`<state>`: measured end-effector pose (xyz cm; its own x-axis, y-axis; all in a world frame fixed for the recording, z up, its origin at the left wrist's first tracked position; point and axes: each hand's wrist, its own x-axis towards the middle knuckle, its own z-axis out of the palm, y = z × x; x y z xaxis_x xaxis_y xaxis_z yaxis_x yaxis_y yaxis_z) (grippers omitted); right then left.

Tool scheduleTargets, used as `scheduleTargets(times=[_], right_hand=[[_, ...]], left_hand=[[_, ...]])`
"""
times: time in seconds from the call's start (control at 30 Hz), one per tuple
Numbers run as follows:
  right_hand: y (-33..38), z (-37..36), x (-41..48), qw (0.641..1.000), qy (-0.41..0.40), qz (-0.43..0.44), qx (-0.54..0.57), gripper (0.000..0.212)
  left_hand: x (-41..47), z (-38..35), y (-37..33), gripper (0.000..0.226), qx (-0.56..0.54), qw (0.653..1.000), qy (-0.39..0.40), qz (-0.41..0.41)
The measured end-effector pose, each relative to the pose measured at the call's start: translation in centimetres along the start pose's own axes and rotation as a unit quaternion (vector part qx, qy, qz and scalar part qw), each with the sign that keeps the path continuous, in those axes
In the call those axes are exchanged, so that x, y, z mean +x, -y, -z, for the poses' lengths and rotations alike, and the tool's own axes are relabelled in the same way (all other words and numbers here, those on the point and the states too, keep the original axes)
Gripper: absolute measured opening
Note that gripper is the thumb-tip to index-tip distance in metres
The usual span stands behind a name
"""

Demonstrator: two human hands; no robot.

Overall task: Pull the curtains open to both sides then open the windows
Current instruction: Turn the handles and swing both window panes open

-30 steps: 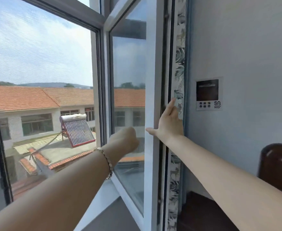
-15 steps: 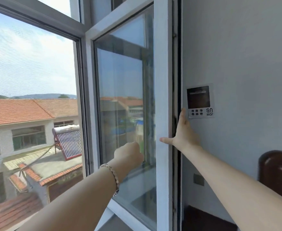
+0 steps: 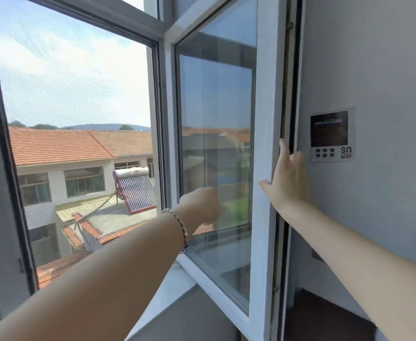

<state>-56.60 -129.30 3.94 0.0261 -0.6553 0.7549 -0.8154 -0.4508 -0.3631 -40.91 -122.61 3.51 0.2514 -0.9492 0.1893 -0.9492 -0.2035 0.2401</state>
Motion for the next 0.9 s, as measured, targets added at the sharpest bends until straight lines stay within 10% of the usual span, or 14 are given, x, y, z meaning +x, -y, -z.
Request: scheduleTargets(times=[0.4,0.53,0.7,0.9], right_hand=[[6.6,1.0,-2.0,0.996,0.054,-0.051,0.047,0.083],[10.9,2.5,-4.0,0.990,-0.009,0.132,0.050,0.066],[19.5,1.6,-8.4,0.910,0.260,0.307,0.097,0.023],[29.6,-1.8,-13.1,0.843,0.391,0.357,0.100,0.010]], left_hand=[[-5.3,4.3,7.4,0.020,-0.038,0.998,0.022,0.043],[-6.9,5.5,9.6,0.025,-0.033,0.997,0.009,0.064],[-9.3,6.7,13.7,0.024,-0.014,0.992,-0.010,0.128],[-15.0,7.4,21.3,0.020,0.040,0.967,-0.005,0.253]])
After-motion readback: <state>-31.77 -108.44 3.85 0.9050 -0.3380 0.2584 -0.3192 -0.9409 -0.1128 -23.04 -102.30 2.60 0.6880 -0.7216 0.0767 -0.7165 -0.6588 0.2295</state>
